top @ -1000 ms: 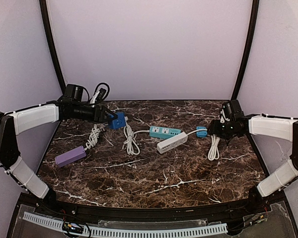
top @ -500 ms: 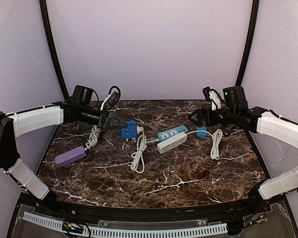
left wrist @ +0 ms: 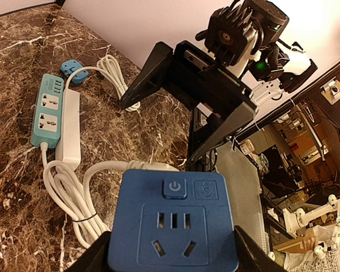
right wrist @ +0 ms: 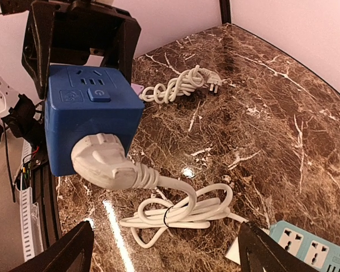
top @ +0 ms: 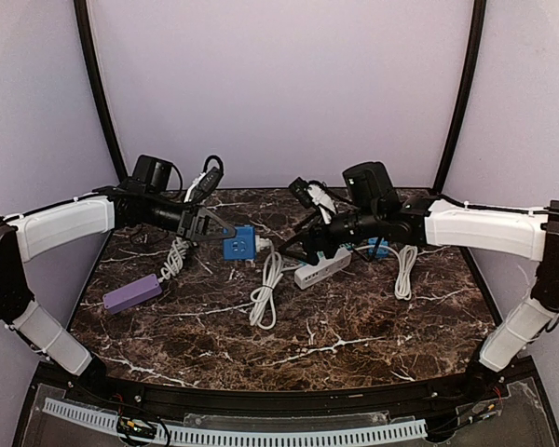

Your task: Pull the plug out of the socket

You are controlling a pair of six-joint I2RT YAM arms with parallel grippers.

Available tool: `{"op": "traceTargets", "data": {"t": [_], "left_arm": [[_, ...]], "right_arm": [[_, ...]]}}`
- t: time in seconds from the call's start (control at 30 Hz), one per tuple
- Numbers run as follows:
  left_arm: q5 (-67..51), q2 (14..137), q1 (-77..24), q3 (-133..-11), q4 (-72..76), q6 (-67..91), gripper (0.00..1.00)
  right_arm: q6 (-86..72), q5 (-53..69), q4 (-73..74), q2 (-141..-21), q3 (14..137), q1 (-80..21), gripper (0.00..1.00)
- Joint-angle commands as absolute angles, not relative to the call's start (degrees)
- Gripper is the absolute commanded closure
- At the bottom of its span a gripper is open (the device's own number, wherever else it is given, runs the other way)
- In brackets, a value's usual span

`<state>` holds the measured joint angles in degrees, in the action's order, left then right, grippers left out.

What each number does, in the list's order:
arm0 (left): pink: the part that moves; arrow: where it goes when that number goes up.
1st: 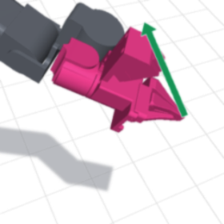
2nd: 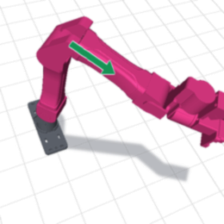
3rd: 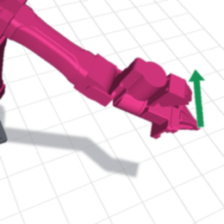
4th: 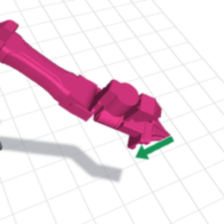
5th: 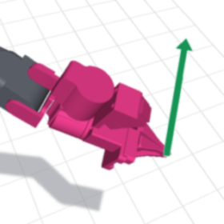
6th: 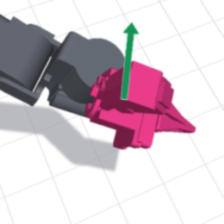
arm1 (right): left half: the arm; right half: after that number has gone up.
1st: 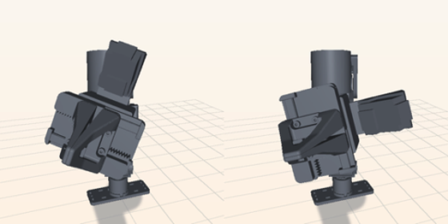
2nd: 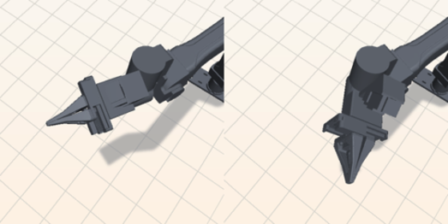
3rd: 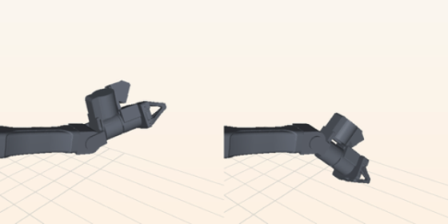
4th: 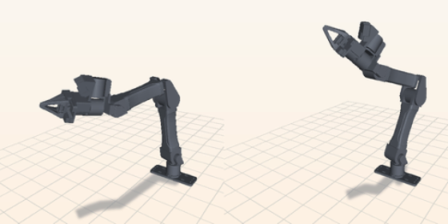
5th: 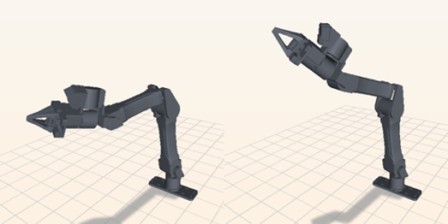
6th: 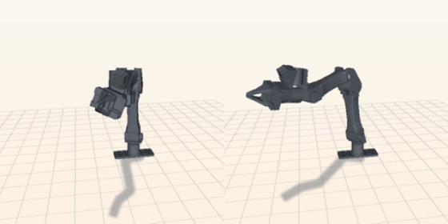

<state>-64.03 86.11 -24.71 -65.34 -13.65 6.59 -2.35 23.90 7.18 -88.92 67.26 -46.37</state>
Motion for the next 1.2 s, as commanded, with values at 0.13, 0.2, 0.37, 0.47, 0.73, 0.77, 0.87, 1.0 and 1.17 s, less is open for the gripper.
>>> {"op": "traceTargets", "data": {"t": [0.13, 0.2, 0.37, 0.47, 0.73, 0.77, 0.87, 1.0, 1.17], "left_arm": [[-68.1, 83.7, -25.2, -67.9, -14.0, 7.1, 0.99], [-68.5, 83.8, -25.2, -68.0, -14.2, 7.3, 0.99], [-69.1, 84.0, -25.2, -68.1, -14.4, 7.2, 0.99], [-69.6, 84.3, -25.2, -68.2, -14.4, 7.5, 0.99], [-68.3, 84.5, -25.2, -68.8, -16.1, 6.1, 0.99], [-67.1, 84.4, -25.2, -69.0, -16.6, 5.6, 0.97], [-62.8, 83.8, -25.2, -69.3, -17.9, 3.7, 0.75], [-54.5, 82.7, -25.2, -69.3, -19.5, 1.5, 0.3], [-37.3, 78.7, -25.2, -67.6, -19.3, -1.9, 0.04]], "right_arm": [[8.5, 21.8, 4.7, -95.6, 74.0, -50.9, 0.23], [10.2, 20.4, 4.9, -97.1, 75.3, -51.8, 0.26], [13.2, 17.3, 6.3, -100.4, 78.4, -54.6, 0.34], [14.3, 15.4, 7.0, -102.2, 79.6, -56.0, 0.4], [13.3, 13.8, 5.8, -102.9, 79.5, -57.1, 0.71], [12.4, 13.8, 5.4, -102.5, 79.3, -57.1, 0.76], [9.6, 13.2, 4.4, -101.8, 78.4, -57.1, 0.99], [5.0, 11.5, 3.5, -100.7, 76.7, -57.0, 1.0], [-3.5, 10.1, 4.0, -100.1, 76.0, -55.8, 1.0]]}}
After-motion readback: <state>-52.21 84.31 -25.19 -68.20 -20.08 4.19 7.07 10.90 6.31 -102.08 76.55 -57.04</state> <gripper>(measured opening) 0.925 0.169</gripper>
